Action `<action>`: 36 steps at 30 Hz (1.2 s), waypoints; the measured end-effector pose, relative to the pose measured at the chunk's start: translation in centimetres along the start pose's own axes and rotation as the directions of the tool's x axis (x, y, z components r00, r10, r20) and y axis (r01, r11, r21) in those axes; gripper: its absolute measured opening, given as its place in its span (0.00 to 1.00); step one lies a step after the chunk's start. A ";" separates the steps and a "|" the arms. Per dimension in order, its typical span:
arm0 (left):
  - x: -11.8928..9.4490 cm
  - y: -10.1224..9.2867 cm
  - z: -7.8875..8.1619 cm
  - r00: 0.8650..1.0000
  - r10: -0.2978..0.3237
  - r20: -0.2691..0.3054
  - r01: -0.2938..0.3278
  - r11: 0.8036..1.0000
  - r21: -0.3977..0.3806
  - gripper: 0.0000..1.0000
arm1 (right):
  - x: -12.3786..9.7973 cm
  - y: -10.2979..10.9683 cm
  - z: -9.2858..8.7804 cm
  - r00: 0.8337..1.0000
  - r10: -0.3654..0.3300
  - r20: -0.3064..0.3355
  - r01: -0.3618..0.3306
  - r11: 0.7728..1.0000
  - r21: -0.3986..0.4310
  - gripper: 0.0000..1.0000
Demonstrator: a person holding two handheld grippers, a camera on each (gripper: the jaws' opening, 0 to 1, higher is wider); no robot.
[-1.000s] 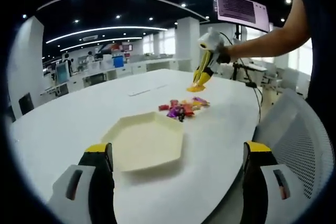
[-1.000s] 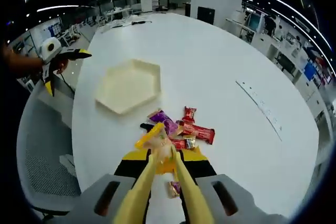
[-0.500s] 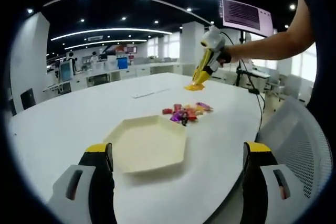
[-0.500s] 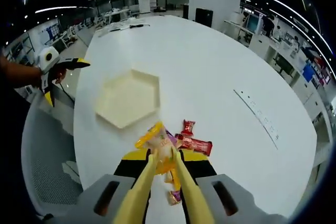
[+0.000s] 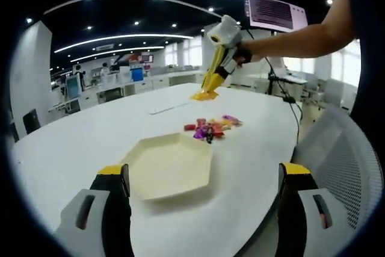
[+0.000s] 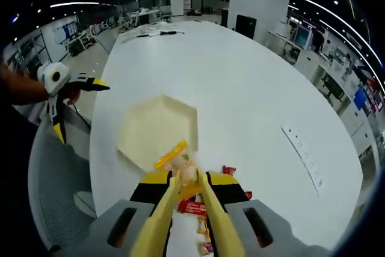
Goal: Place the target food into the container with the food tongs after gripping and lifting it, then release it inside without dropping or visibly crushing the food.
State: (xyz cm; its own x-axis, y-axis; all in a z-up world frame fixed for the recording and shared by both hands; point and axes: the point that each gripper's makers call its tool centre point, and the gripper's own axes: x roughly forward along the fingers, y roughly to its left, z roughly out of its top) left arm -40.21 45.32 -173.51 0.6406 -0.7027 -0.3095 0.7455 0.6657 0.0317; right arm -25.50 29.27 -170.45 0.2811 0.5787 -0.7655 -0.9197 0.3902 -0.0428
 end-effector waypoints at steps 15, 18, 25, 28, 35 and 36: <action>-0.1 0.0 0.0 1.000 0.002 0.001 -0.002 1.000 -0.003 0.97 | 2.9 2.3 5.3 0.999 0.036 0.013 -0.036 0.999 -0.041 0.21; -0.1 0.0 0.0 1.000 0.002 0.003 -0.002 1.000 -0.008 0.97 | 3.6 2.6 6.6 0.999 0.040 0.020 -0.039 0.998 -0.047 0.21; -0.1 -0.3 0.0 1.000 -0.006 0.003 0.006 1.000 0.005 0.96 | 5.3 3.3 9.2 0.999 0.047 0.027 -0.045 0.997 -0.068 0.21; -0.1 -0.2 0.1 1.000 -0.001 0.005 0.001 1.000 0.007 0.95 | 6.3 3.3 9.9 0.999 0.044 0.012 -0.043 0.995 -0.085 0.21; 0.0 -0.4 -0.1 1.000 -0.002 -0.008 0.002 1.000 0.022 0.94 | 8.0 3.9 11.1 0.999 0.051 0.001 -0.051 0.994 -0.092 0.21; 0.0 -0.4 -0.2 1.000 -0.004 -0.013 0.004 1.000 0.025 0.94 | 8.1 3.9 11.3 0.999 0.052 0.004 -0.052 0.994 -0.092 0.21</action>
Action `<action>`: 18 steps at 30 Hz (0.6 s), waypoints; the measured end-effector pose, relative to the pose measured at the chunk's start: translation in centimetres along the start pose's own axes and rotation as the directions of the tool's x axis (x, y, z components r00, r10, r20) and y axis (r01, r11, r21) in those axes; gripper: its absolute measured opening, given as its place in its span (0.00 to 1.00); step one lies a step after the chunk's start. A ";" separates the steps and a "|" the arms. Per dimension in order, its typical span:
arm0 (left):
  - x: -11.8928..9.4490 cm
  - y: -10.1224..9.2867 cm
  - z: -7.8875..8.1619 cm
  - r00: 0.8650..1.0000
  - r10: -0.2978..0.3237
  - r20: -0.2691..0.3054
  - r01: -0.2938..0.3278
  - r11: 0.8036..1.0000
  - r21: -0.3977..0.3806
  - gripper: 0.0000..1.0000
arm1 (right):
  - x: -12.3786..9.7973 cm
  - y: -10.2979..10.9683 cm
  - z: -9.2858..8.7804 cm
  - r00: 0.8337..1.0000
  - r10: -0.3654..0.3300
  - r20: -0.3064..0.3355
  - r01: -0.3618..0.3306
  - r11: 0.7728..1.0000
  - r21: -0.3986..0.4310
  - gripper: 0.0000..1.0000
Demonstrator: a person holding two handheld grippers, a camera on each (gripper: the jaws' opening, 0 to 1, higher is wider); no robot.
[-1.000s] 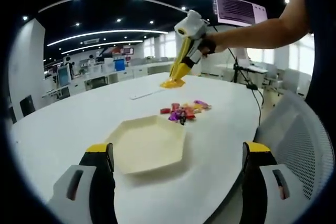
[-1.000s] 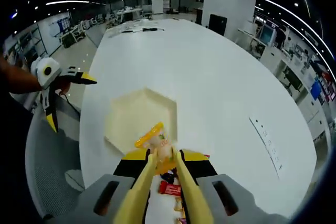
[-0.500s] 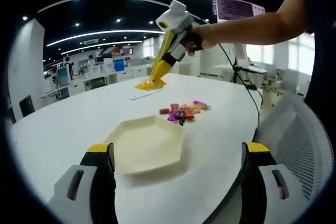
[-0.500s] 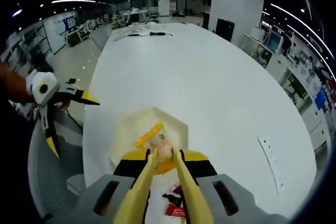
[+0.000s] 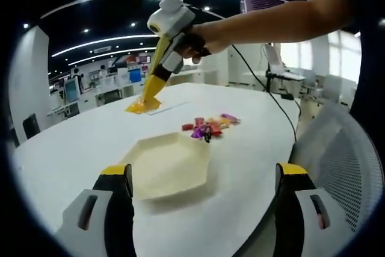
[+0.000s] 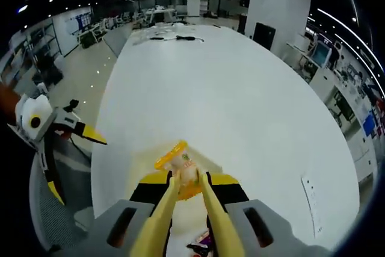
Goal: Place the target food into the container with the food tongs after gripping and lifting it, then release it inside without dropping or visibly crushing the food.
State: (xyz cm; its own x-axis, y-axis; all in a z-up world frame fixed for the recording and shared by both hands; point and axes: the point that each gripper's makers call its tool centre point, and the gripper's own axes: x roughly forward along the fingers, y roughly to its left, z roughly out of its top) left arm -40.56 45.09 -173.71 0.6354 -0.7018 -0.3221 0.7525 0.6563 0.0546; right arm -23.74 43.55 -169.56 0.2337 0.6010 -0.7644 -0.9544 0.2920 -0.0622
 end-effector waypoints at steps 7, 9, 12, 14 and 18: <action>0.1 -0.5 -0.3 1.000 -0.013 -0.021 0.013 0.999 0.046 0.93 | 0.2 0.6 0.3 1.000 0.020 0.024 -0.019 0.998 -0.054 0.24; 0.2 -0.8 -0.3 0.999 -0.019 -0.026 0.020 0.998 0.053 0.92 | 0.2 0.7 0.2 0.999 0.024 0.037 -0.022 0.999 -0.050 0.25; 0.3 -0.9 -0.5 0.999 -0.026 -0.034 0.028 0.998 0.054 0.93 | -0.1 0.7 0.0 0.998 0.038 0.053 -0.036 0.999 -0.027 0.25; 0.2 -0.6 -0.3 1.000 -0.017 -0.026 0.018 0.999 0.046 0.93 | -0.2 0.7 -0.2 0.998 0.032 0.054 -0.030 0.999 -0.044 0.25; 0.2 0.1 -0.3 1.000 0.015 -0.028 -0.014 0.999 0.039 0.95 | -1.1 0.5 -0.3 0.998 0.025 0.063 -0.022 0.999 -0.036 0.26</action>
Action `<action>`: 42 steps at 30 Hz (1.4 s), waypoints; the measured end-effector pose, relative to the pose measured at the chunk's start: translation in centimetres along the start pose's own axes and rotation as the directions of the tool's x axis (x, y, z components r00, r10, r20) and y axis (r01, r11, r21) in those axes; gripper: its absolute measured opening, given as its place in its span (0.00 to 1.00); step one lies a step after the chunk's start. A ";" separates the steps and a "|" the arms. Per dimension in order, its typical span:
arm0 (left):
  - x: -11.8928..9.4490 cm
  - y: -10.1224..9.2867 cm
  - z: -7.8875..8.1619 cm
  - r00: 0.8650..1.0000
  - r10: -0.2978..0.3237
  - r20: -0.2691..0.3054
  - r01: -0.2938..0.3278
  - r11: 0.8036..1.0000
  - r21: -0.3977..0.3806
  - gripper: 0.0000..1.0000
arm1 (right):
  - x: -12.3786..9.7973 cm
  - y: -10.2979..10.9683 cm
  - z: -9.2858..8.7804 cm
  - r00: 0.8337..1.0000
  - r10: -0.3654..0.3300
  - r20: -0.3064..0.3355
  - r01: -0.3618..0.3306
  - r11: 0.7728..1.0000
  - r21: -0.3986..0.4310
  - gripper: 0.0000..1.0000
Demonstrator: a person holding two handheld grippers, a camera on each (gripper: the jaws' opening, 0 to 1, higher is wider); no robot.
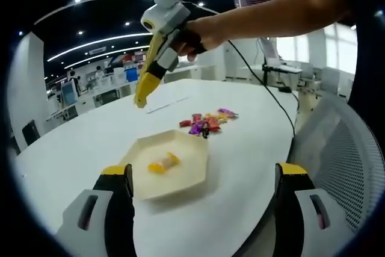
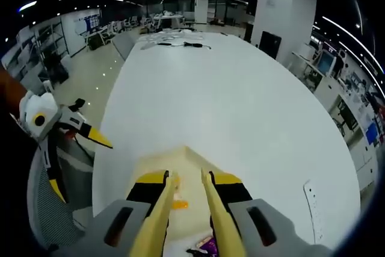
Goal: Place the target food into the container with the food tongs after gripping and lifting it, then release it inside without dropping or visibly crushing the food.
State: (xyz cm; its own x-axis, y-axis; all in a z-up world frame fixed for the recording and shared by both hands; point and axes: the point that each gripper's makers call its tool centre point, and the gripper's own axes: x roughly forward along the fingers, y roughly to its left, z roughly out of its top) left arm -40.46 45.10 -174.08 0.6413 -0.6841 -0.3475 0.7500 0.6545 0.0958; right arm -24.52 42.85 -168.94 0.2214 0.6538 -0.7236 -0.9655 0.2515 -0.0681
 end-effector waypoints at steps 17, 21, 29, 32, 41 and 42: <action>0.0 -1.4 0.8 1.000 -0.011 0.023 0.010 0.999 0.043 1.00 | -5.0 -0.8 -0.3 0.998 -0.061 0.031 0.061 0.998 -0.019 0.26; 0.3 -2.0 1.4 0.998 -0.034 0.048 0.032 0.999 0.038 1.00 | -7.4 -1.7 -0.2 0.987 -0.148 0.054 0.145 0.988 0.061 0.26; -0.2 -0.6 2.4 0.992 0.030 0.119 -0.036 0.998 0.046 1.00 | -10.3 -2.0 -2.1 0.993 -0.118 0.005 0.118 0.992 -0.046 0.26; -0.3 0.7 0.9 0.994 0.090 0.057 -0.090 0.996 -0.007 1.00 | -12.4 -2.3 -2.6 0.994 -0.112 0.005 0.113 0.991 -0.070 0.26; 0.3 0.9 0.3 0.997 0.073 0.021 -0.073 0.997 -0.013 1.00 | -15.0 -3.0 -4.1 0.990 -0.135 0.038 0.137 0.988 -0.067 0.26; 0.3 0.9 0.2 0.997 0.072 0.016 -0.072 0.997 -0.017 1.00 | -15.2 -3.1 -4.3 0.989 -0.140 0.043 0.142 0.988 -0.061 0.26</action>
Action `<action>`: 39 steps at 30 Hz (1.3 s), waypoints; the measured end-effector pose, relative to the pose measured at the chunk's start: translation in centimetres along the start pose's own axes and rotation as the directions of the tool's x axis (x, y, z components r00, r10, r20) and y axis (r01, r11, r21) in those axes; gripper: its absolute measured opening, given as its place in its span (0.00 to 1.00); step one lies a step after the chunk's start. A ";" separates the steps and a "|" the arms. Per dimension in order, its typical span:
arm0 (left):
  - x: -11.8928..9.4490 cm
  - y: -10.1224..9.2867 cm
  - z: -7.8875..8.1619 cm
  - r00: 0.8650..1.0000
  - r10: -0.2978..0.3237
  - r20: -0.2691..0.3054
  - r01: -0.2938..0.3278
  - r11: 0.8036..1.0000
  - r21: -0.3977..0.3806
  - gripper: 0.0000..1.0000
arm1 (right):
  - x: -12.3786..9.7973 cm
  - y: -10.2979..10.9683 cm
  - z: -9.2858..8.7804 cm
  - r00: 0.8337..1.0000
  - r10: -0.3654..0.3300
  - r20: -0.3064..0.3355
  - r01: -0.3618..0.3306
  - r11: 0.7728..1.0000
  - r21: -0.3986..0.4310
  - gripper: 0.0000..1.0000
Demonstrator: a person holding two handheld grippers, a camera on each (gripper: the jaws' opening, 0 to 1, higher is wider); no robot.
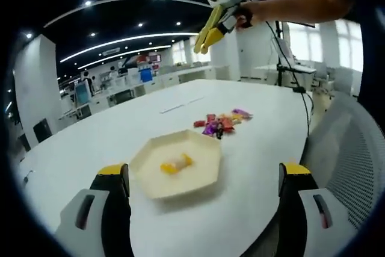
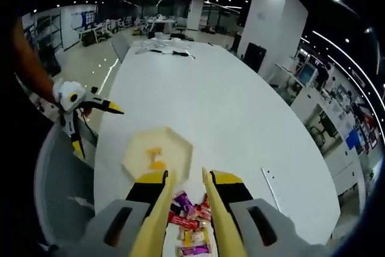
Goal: Place the target food into the container with the food tongs after gripping and lifting it, then release it inside without dropping or visibly crushing the food.
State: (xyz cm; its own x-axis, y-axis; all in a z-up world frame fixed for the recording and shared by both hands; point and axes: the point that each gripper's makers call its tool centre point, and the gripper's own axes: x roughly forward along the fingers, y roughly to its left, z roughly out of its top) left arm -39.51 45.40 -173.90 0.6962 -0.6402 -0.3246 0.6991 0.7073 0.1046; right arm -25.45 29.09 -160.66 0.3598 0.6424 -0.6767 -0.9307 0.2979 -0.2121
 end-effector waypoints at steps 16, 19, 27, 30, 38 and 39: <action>0.5 -1.6 -0.5 0.996 -0.089 -0.023 0.089 0.996 -0.023 1.00 | -3.1 -1.3 -5.0 0.995 -0.101 -0.016 0.102 0.989 0.106 0.27; 0.3 -1.8 -0.2 0.996 -0.093 -0.001 0.093 0.995 -0.022 1.00 | -3.5 -1.9 -6.5 0.990 -0.136 -0.042 0.141 0.981 0.136 0.27; 0.5 -1.4 -0.2 0.997 -0.078 -0.017 0.078 0.997 -0.006 1.00 | -4.8 -1.8 -8.1 0.989 -0.139 -0.044 0.145 0.975 0.169 0.28; 0.3 -1.0 -0.1 0.998 -0.056 -0.017 0.056 0.998 -0.012 1.00 | -5.1 -2.0 -8.8 0.989 -0.144 -0.043 0.149 0.975 0.165 0.28; -1.1 0.9 0.9 1.000 0.003 -0.025 -0.006 0.993 -0.117 1.00 | -5.8 -3.8 -11.3 0.977 -0.201 -0.074 0.212 0.956 0.201 0.28; -1.3 1.1 0.8 1.000 0.017 -0.024 -0.020 0.994 -0.106 1.00 | -5.9 -3.9 -11.5 0.976 -0.205 -0.072 0.216 0.954 0.207 0.28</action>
State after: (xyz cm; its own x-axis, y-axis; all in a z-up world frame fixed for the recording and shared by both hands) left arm -39.49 46.71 -172.58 0.7043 -0.6204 -0.3451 0.6639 0.7477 0.0106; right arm -24.70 16.02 -163.95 0.5376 0.5150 -0.6677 -0.7968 0.5693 -0.2025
